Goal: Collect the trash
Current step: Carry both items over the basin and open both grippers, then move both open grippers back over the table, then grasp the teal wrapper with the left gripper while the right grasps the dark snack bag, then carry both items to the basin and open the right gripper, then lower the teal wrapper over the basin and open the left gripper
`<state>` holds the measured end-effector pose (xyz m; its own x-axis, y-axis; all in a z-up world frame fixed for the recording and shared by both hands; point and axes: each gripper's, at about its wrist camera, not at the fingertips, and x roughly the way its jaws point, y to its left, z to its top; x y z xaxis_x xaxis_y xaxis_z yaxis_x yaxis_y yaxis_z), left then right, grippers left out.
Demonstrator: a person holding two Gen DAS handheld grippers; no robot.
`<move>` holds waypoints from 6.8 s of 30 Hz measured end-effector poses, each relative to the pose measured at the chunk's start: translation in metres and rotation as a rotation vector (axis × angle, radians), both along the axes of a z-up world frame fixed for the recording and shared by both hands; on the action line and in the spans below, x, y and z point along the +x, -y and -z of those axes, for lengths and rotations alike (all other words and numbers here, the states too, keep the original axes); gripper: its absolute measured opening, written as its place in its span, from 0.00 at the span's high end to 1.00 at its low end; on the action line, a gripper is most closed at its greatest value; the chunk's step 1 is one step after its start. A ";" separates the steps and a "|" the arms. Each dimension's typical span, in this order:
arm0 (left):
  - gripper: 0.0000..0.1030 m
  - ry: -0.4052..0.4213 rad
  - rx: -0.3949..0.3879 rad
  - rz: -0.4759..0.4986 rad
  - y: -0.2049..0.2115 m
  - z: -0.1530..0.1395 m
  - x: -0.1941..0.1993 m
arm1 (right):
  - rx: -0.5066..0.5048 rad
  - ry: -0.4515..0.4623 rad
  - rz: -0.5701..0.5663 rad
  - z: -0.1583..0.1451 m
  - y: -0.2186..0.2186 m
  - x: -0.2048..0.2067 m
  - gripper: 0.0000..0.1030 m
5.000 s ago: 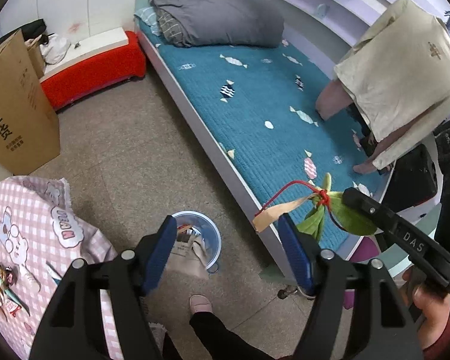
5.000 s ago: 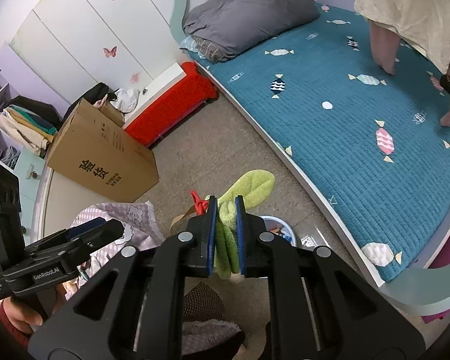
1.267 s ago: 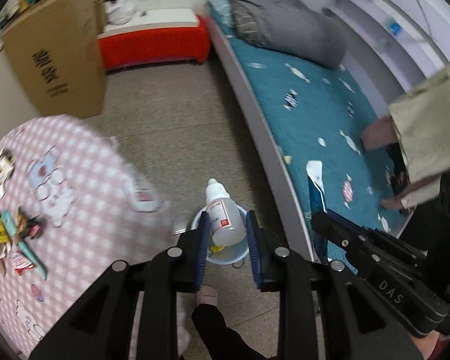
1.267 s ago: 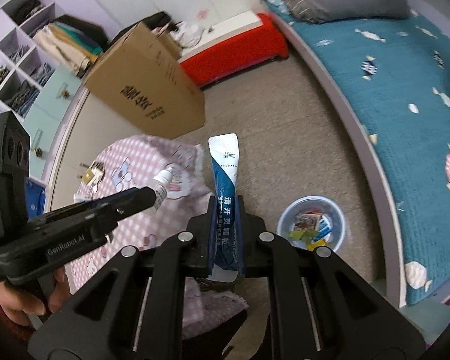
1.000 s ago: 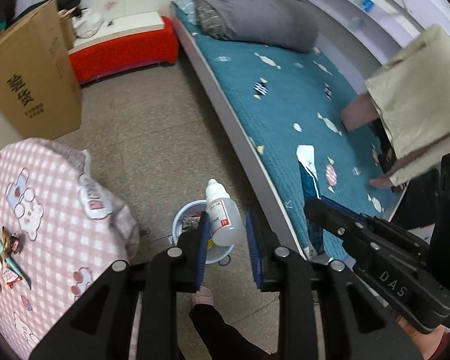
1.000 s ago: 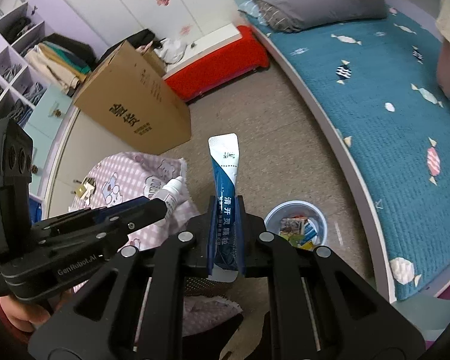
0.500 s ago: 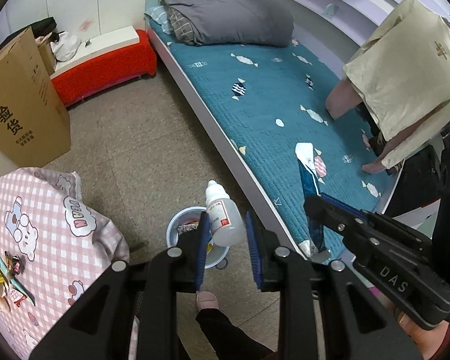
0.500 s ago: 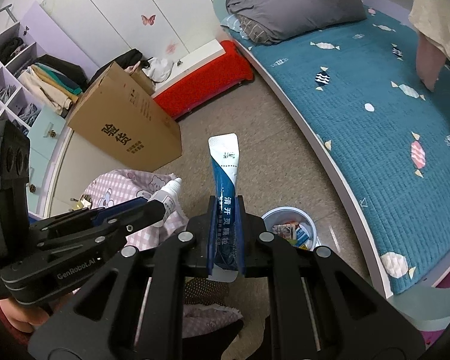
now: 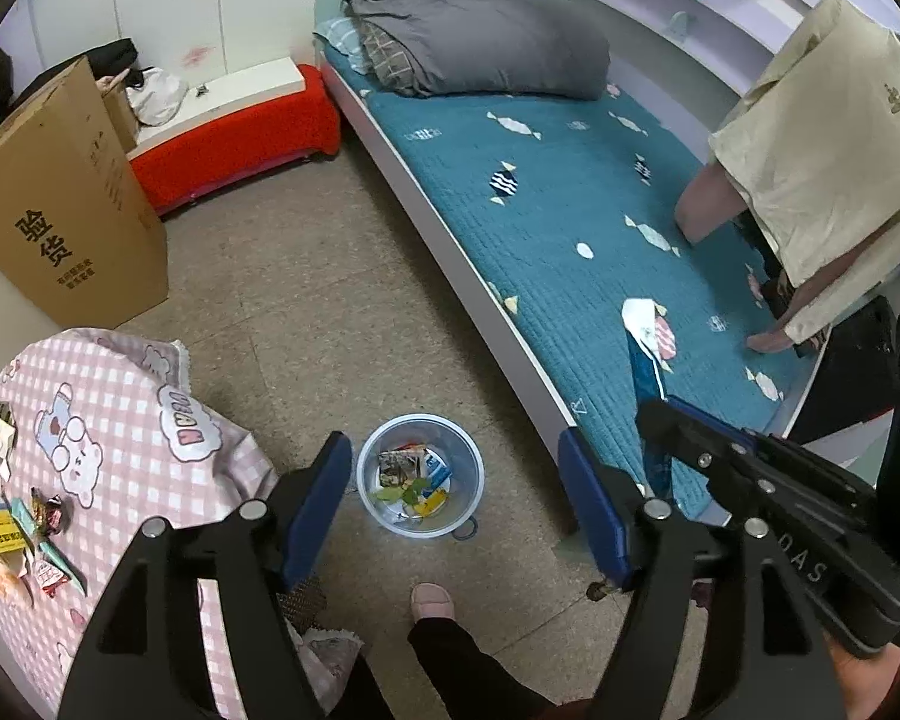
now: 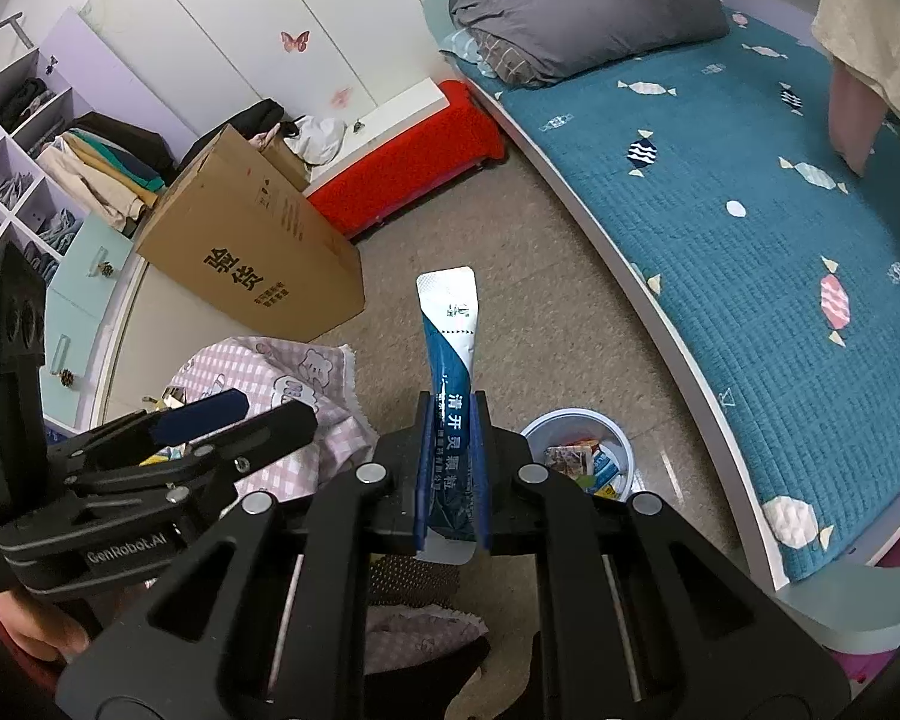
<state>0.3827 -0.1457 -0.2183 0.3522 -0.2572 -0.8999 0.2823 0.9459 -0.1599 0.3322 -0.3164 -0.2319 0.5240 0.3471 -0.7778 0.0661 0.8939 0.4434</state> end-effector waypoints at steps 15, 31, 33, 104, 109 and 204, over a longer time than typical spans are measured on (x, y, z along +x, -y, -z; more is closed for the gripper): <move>0.30 0.007 0.007 -0.077 -0.027 -0.003 -0.003 | 0.008 -0.017 -0.035 0.006 -0.013 0.006 0.88; 0.29 -0.012 -0.003 -0.213 -0.084 0.002 -0.007 | -0.008 -0.027 -0.029 0.010 -0.033 0.012 0.51; 0.29 -0.017 -0.002 -0.222 -0.090 0.004 -0.008 | -0.010 -0.027 -0.040 0.010 -0.041 0.013 0.51; 0.80 -0.274 -0.051 -0.521 -0.372 0.122 0.024 | -0.106 -0.113 -0.542 0.097 -0.360 0.089 0.93; 0.80 -0.231 -0.060 -0.491 -0.336 0.105 0.029 | -0.052 -0.112 -0.509 0.085 -0.336 0.085 0.96; 0.38 -0.108 -0.060 -0.255 -0.125 0.025 -0.006 | -0.070 -0.014 -0.134 -0.004 -0.094 0.018 0.45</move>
<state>0.3771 -0.0210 -0.2430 0.3154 -0.2268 -0.9215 0.0146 0.9721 -0.2343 0.3505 -0.2228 -0.2278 0.4657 0.3575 -0.8095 -0.0498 0.9239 0.3794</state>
